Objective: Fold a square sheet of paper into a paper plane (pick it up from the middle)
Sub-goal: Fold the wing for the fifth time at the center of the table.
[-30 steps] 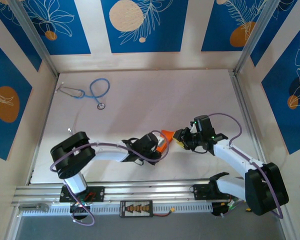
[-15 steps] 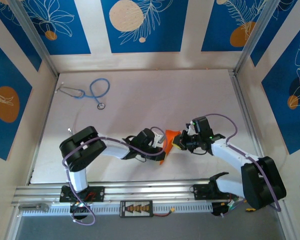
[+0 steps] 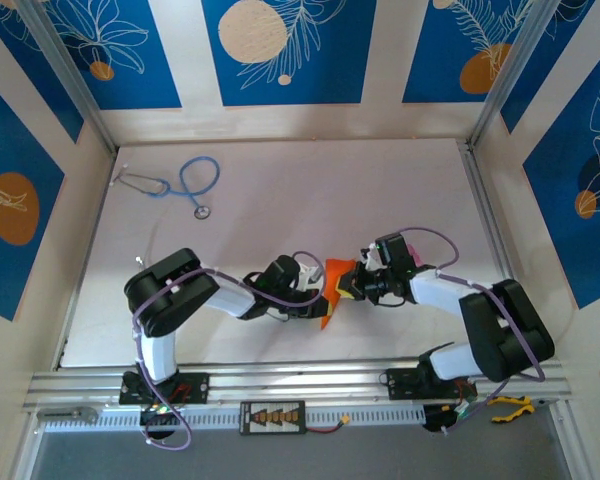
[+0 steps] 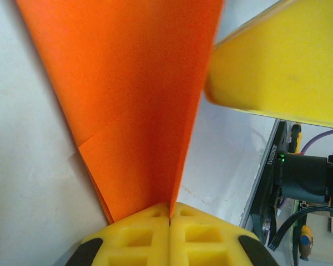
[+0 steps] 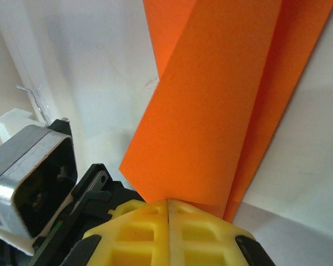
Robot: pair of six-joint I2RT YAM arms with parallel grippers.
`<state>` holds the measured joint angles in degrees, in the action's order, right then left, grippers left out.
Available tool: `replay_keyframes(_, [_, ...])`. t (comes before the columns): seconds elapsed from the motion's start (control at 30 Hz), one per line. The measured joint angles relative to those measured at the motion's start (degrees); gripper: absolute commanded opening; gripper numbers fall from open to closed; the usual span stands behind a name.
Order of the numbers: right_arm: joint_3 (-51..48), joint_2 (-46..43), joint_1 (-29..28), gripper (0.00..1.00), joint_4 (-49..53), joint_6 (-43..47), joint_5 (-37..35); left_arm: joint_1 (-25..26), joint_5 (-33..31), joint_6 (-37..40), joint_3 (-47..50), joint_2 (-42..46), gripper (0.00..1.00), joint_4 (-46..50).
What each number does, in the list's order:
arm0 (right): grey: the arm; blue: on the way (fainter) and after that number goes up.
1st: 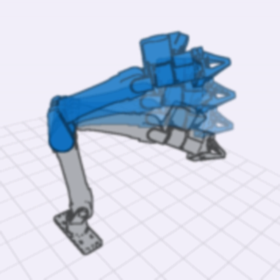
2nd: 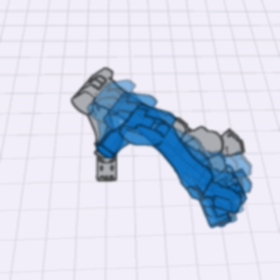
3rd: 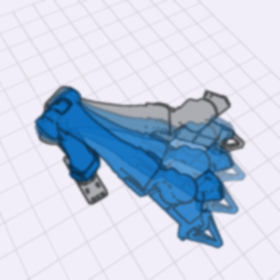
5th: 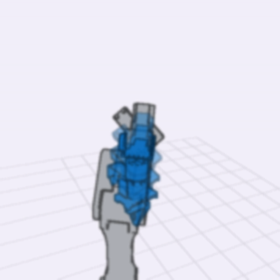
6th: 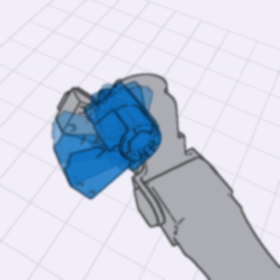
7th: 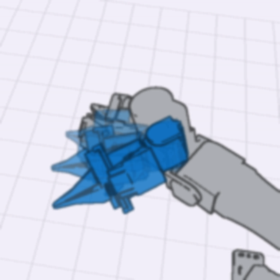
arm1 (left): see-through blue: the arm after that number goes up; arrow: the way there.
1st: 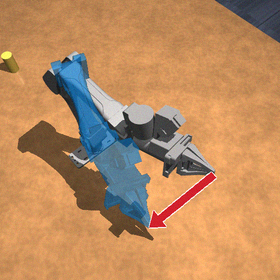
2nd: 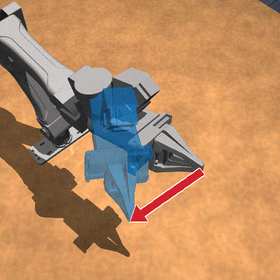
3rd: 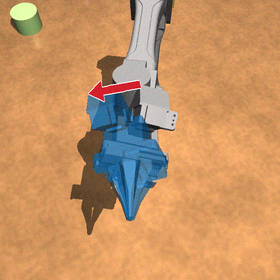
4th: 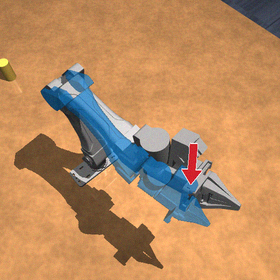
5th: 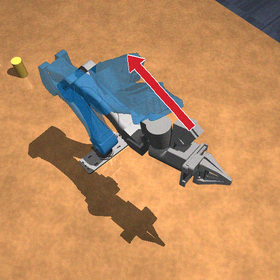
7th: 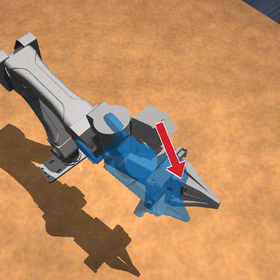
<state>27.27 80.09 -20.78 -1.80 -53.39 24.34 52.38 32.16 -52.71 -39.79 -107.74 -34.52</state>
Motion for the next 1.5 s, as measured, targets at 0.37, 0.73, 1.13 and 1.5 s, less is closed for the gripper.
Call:
replay_keyframes(0.37, [1.2,5.7,0.6,0.02,-4.8,0.5,1.7,-0.7,-0.5,-4.9,3.4,-0.7,0.00,-8.1])
replay_keyframes(0.73, [1.6,8.6,1.1,0.02,-6.8,0.9,3.1,-1.2,0.2,-8.0,4.0,-1.6,0.00,-11.1])
replay_keyframes(1.13, [1.9,12.0,1.3,0.01,-8.2,0.8,3.3,-1.4,1.0,-7.8,4.0,-1.3,0.18,-11.1])
replay_keyframes(1.5, [1.9,12.1,1.3,0.01,-8.2,0.4,3.3,-0.2,-0.9,1.1,0.1,2.3,0.06,4.9])
